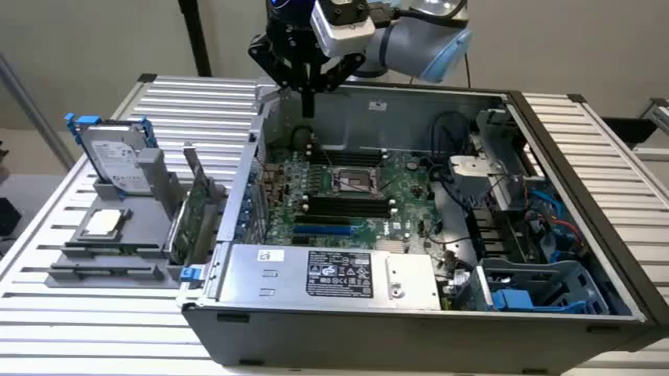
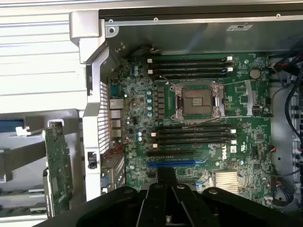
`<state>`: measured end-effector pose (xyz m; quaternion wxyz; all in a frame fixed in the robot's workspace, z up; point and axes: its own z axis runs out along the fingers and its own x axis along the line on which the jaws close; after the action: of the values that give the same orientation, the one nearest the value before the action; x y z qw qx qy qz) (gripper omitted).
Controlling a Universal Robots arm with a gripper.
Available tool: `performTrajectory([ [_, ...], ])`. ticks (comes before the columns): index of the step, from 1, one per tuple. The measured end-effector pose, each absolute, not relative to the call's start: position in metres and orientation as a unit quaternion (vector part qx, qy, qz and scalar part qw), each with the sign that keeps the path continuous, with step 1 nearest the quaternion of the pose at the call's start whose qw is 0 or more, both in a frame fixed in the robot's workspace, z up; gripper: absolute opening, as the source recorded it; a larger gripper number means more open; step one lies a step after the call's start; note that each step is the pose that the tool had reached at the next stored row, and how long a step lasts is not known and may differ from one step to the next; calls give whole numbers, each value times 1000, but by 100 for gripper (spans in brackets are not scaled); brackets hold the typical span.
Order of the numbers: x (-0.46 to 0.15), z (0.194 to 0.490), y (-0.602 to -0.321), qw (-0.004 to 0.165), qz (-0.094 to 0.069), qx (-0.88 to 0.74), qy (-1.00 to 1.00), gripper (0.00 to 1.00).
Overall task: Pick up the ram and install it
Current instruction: 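Reach for the ram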
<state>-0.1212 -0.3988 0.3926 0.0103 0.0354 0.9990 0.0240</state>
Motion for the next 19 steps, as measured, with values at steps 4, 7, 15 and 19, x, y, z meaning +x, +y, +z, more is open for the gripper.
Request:
performTrajectory([
  [4, -121, 393, -399, 10, 24, 35, 999, 0],
  [7, -121, 393, -399, 10, 24, 35, 999, 0],
  [15, -121, 393, -399, 10, 24, 35, 999, 0],
  [19, -126, 393, -404, 10, 24, 35, 999, 0],
])
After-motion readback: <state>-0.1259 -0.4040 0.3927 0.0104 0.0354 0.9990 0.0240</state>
